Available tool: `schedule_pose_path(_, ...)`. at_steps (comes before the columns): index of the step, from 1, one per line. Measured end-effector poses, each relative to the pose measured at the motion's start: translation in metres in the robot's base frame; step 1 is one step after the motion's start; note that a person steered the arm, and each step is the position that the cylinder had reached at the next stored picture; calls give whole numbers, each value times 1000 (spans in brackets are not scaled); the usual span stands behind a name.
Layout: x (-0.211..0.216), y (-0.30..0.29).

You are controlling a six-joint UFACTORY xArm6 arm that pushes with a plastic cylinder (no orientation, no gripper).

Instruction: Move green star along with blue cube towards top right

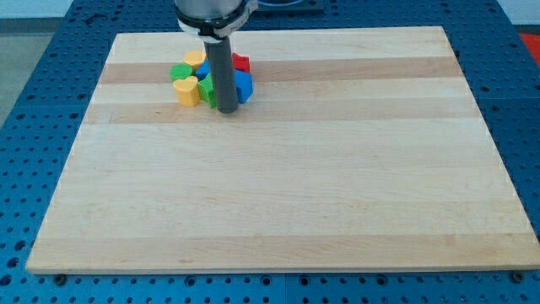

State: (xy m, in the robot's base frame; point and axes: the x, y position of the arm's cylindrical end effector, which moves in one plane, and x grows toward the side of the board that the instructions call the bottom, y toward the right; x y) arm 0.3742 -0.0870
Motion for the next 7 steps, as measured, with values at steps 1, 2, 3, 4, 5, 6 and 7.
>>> schedule_pose_path(1,0,-21)
schedule_pose_path(2,0,-43)
schedule_pose_path(3,12,-50)
schedule_pose_path(4,14,-71)
schedule_pose_path(5,-3,-85)
schedule_pose_path(6,-21,-85)
schedule_pose_path(7,-23,-69)
